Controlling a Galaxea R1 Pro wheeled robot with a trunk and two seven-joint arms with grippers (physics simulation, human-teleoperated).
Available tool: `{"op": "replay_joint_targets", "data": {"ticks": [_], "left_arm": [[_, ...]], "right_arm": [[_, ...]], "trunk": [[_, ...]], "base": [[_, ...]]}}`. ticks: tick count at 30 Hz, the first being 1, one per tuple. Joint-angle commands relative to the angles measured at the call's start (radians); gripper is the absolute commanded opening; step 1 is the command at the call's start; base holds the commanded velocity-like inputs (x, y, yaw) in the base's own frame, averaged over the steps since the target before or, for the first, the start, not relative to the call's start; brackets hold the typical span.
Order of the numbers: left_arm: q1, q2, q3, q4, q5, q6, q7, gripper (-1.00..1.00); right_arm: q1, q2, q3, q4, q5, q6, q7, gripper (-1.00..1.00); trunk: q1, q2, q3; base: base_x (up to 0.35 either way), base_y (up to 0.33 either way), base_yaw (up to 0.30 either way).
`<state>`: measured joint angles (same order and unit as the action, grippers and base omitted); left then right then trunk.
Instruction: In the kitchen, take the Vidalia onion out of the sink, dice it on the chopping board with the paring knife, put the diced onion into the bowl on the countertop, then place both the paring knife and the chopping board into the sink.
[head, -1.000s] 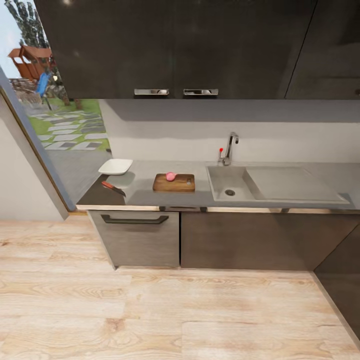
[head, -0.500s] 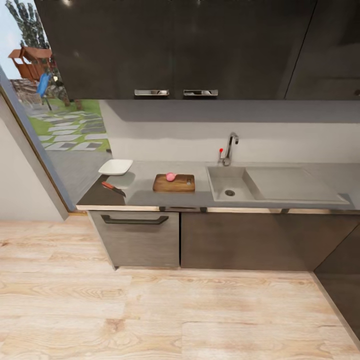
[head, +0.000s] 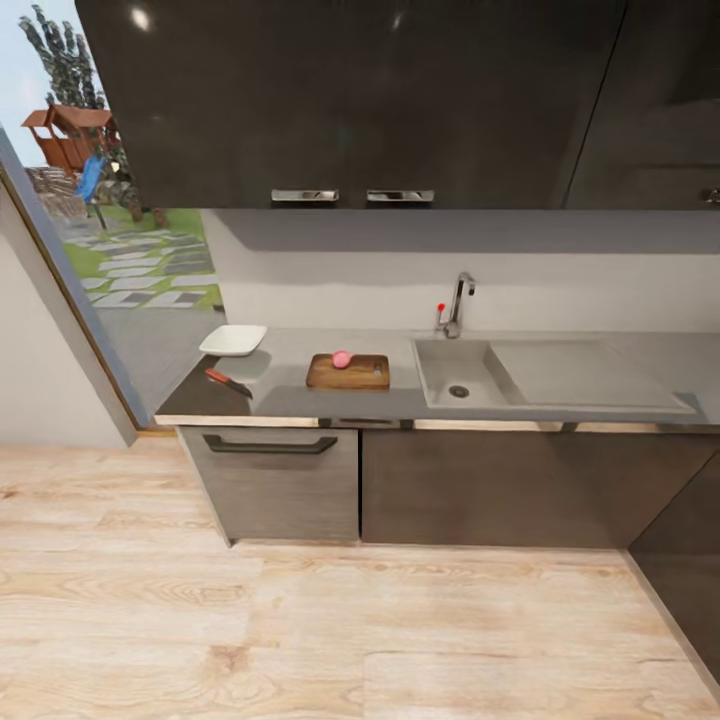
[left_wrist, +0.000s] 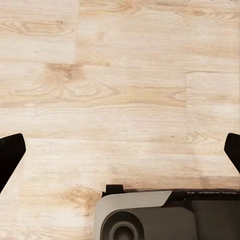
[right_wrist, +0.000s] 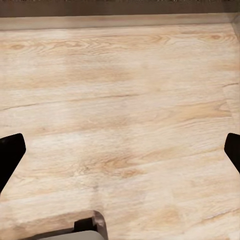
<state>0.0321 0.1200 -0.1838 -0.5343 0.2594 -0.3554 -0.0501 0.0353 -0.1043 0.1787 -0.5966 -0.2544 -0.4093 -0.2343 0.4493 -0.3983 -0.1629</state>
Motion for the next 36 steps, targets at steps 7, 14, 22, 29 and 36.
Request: {"op": "replay_joint_targets", "data": {"ticks": [7, 14, 22, 29, 36], "left_arm": [[0.000, 0.004, -0.005, -0.001, 0.011, -0.003, -0.002, 1.00], [0.000, 0.004, -0.005, -0.001, 0.011, -0.003, -0.002, 1.00], [0.000, 0.004, -0.005, 0.002, 0.011, -0.002, -0.002, 1.00], [0.000, 0.003, -0.005, 0.008, 0.011, -0.002, -0.002, 1.00], [0.000, 0.003, -0.005, 0.010, 0.011, -0.002, -0.002, 1.00]], "right_arm": [[0.000, -0.001, 0.008, -0.002, -0.008, -0.003, -0.008, 1.00], [0.000, -0.001, 0.008, -0.002, -0.008, -0.002, -0.008, 1.00], [0.000, -0.001, 0.008, -0.002, -0.008, -0.003, -0.008, 1.00], [0.000, 0.000, 0.009, -0.002, -0.008, -0.003, -0.008, 1.00], [0.000, 0.000, 0.009, -0.002, -0.008, -0.002, -0.008, 1.00]], "trunk": [[0.001, -0.002, 0.009], [0.001, -0.002, 0.020], [0.001, -0.002, 0.032], [0.001, -0.002, 0.043], [0.001, -0.002, 0.053]], "base": [[0.000, 0.000, 0.000], [0.000, 0.120, 0.000], [0.000, 0.270, 0.000], [0.000, 0.293, 0.000], [0.000, 0.300, 0.000]]}}
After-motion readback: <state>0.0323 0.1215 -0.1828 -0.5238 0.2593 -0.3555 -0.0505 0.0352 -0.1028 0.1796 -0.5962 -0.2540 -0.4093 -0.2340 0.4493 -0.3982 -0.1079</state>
